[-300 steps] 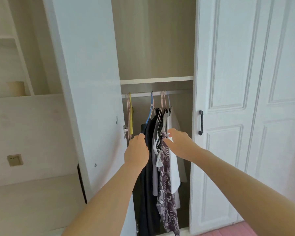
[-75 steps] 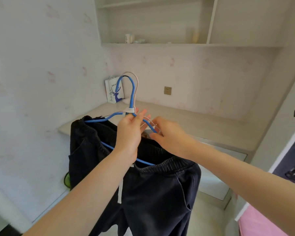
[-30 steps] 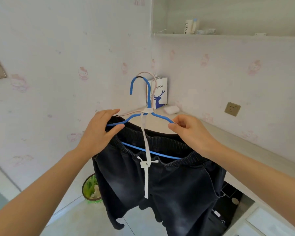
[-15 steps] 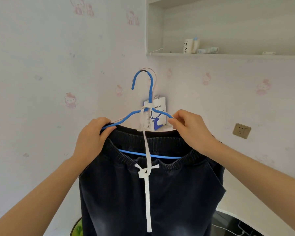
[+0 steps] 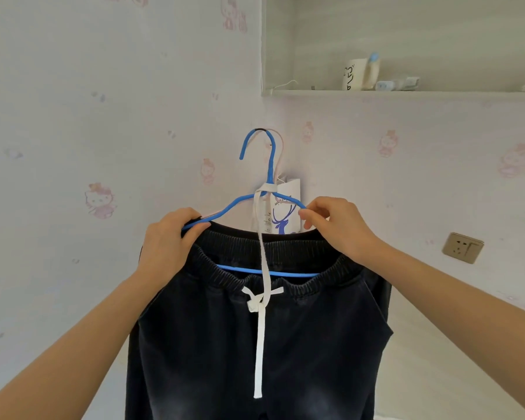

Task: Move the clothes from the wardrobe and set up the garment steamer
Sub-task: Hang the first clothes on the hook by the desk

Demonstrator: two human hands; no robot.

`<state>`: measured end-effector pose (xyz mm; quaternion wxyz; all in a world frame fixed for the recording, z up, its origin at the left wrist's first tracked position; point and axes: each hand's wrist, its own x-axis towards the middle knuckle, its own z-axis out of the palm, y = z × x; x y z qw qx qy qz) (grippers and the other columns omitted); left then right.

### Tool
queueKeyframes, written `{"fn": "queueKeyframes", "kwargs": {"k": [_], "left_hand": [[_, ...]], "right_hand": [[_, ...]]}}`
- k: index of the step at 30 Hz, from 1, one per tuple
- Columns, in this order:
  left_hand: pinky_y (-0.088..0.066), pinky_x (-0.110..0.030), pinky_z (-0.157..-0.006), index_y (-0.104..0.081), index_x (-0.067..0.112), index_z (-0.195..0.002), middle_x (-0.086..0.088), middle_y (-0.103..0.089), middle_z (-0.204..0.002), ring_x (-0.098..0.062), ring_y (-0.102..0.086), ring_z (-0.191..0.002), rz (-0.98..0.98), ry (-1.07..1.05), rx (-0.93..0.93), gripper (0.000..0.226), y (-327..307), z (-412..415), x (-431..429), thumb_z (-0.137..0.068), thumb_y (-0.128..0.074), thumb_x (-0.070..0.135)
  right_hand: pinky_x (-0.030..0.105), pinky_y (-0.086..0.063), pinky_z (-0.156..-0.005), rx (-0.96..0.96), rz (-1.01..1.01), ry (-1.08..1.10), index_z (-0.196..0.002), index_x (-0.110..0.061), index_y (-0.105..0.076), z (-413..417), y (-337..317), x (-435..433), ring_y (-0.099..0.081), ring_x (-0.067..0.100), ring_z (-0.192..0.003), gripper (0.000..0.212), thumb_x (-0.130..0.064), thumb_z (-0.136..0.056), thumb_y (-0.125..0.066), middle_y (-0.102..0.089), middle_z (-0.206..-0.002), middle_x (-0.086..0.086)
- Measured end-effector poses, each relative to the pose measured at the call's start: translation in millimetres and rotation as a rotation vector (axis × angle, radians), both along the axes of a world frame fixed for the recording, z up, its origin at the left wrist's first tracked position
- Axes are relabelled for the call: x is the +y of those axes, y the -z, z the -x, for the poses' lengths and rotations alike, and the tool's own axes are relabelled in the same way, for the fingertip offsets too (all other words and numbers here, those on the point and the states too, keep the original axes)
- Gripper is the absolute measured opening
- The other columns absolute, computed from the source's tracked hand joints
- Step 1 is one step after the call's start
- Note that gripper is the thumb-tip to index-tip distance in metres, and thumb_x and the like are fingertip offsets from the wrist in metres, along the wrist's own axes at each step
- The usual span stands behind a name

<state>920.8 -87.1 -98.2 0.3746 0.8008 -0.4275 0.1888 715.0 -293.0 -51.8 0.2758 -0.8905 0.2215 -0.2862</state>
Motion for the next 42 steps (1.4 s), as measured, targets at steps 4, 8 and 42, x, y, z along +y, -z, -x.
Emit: {"fn": "queueKeyframes", "kwargs": {"k": [4, 8, 42], "left_hand": [[-0.040, -0.026, -0.062, -0.059, 0.027, -0.084, 0.009, -0.059, -0.073, -0.012, -0.054, -0.069, -0.037, 0.007, 0.037, 0.008, 13, -29, -23, -0.092, -0.058, 0.030], [-0.044, -0.026, -0.063, -0.061, 0.024, -0.086, 0.008, -0.060, -0.075, -0.012, -0.055, -0.069, -0.082, 0.014, 0.067, 0.009, 30, -52, -52, -0.092, -0.058, 0.031], [-0.046, -0.037, -0.070, -0.066, 0.020, -0.094, 0.000, -0.063, -0.080, -0.023, -0.057, -0.078, -0.297, -0.081, 0.383, 0.015, 176, -243, -253, -0.091, -0.060, 0.034]], "right_hand": [[0.016, -0.039, -0.065, 0.081, -0.094, -0.085, -0.094, -0.019, -0.064, -18, 15, -31, -0.061, 0.003, -0.081, 0.013, -0.030, -0.093, -0.057, -0.068, -0.082, -0.007], [0.023, -0.047, -0.080, 0.225, -0.103, -0.135, -0.113, -0.021, -0.058, -31, 33, -70, -0.058, 0.010, -0.093, 0.024, -0.036, -0.094, -0.052, -0.065, -0.099, -0.007], [0.025, -0.033, -0.069, 0.403, -0.056, -0.047, -0.106, -0.011, -0.053, -211, 194, -309, -0.052, 0.017, -0.081, 0.024, -0.031, -0.101, -0.040, -0.055, -0.091, -0.001]]}}
